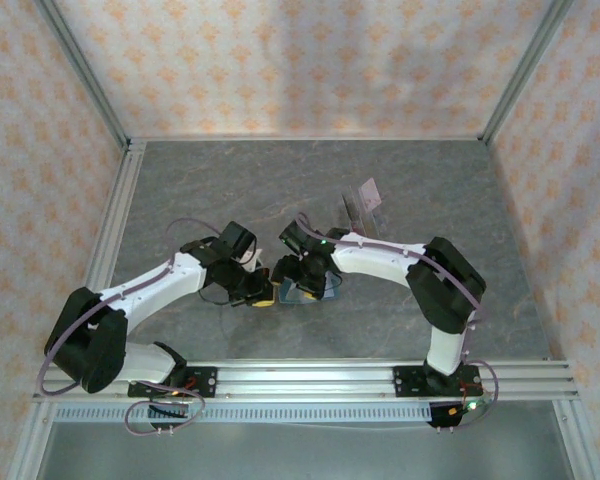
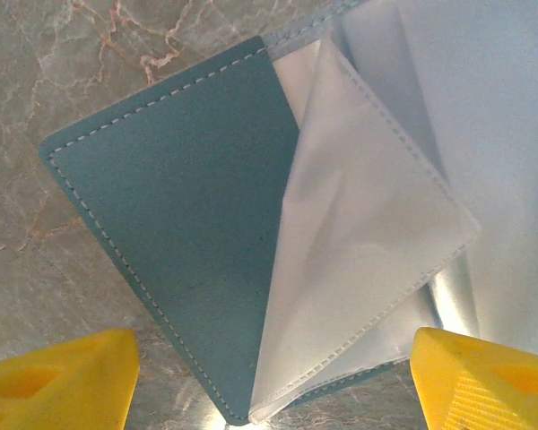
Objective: Put the credit cards into the card holder
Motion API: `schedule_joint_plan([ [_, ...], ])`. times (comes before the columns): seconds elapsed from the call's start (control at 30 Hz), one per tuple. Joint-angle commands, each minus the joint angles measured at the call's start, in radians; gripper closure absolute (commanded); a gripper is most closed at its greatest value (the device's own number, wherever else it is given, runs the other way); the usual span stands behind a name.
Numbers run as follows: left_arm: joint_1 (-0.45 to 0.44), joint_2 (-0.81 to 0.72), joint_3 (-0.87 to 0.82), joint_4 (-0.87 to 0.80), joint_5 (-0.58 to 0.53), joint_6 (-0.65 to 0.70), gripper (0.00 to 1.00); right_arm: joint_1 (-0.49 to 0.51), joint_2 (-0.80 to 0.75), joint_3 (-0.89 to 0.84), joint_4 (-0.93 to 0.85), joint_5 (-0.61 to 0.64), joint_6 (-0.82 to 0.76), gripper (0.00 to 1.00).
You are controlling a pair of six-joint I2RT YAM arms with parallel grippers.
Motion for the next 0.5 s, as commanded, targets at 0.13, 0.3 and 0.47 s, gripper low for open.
schedule_joint_plan([
  [0.13, 0.029, -0.039, -0.021, 0.001, 0.021, 0.027, 1.0, 0.007, 0.068, 0.104, -0.04, 0.042, -0.023, 0.22],
  [0.3, 0.05, -0.07, -0.032, -0.013, 0.021, 0.025, 1.0, 0.006, 0.118, 0.205, -0.109, 0.109, -0.074, 0.24],
  [0.47, 0.063, -0.094, -0.045, -0.025, 0.018, 0.026, 1.0, 0.005, 0.157, 0.317, -0.166, 0.154, -0.149, 0.25],
])
